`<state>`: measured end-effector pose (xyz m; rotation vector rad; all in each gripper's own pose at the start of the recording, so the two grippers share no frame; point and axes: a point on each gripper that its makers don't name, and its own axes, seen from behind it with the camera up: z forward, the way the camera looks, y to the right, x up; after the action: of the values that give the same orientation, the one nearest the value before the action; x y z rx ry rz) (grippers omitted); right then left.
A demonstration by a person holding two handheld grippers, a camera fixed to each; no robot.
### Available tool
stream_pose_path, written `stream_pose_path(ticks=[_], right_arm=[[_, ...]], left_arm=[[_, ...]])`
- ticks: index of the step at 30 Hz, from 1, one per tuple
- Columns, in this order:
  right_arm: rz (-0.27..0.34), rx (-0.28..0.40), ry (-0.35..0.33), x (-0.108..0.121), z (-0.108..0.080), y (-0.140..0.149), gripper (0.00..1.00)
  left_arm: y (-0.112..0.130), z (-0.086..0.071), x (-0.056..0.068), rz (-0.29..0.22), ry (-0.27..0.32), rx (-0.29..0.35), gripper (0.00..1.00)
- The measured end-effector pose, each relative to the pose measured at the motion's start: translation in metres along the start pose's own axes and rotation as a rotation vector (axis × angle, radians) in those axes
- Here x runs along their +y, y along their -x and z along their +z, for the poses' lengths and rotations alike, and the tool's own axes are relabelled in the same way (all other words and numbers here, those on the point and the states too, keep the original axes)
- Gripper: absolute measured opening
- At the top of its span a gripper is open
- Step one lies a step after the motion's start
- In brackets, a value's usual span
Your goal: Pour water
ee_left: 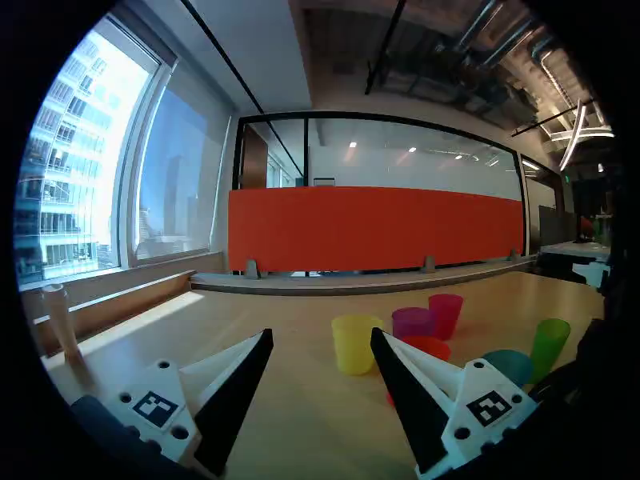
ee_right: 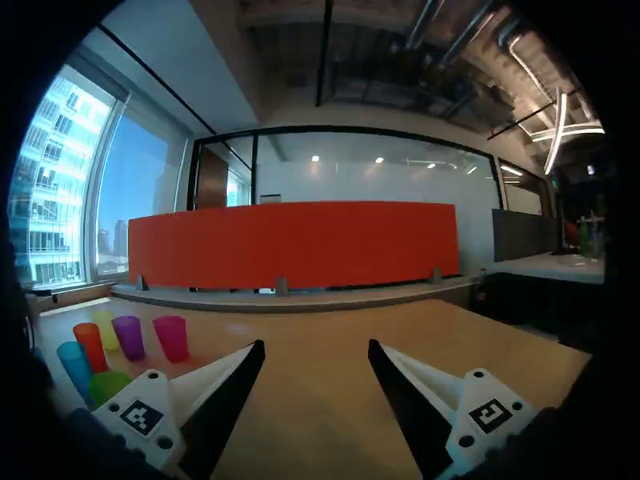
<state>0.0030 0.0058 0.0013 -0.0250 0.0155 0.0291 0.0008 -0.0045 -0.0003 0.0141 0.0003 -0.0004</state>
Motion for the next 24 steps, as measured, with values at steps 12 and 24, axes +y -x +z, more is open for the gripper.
stream_pose_path(ticks=[12, 24], right_arm=[[-0.026, -0.013, -0.001, -0.0015, 0.0012, 0.0031, 1.0], [-0.03, -0.014, -0.005, -0.0023, 0.0015, 0.0028, 1.0]], left_arm=[[0.0002, -0.0002, -0.0001, 0.0, 0.0, 0.0, 0.9], [0.0006, -0.0001, 0.0, 0.0, 0.0, 0.0, 0.9]])
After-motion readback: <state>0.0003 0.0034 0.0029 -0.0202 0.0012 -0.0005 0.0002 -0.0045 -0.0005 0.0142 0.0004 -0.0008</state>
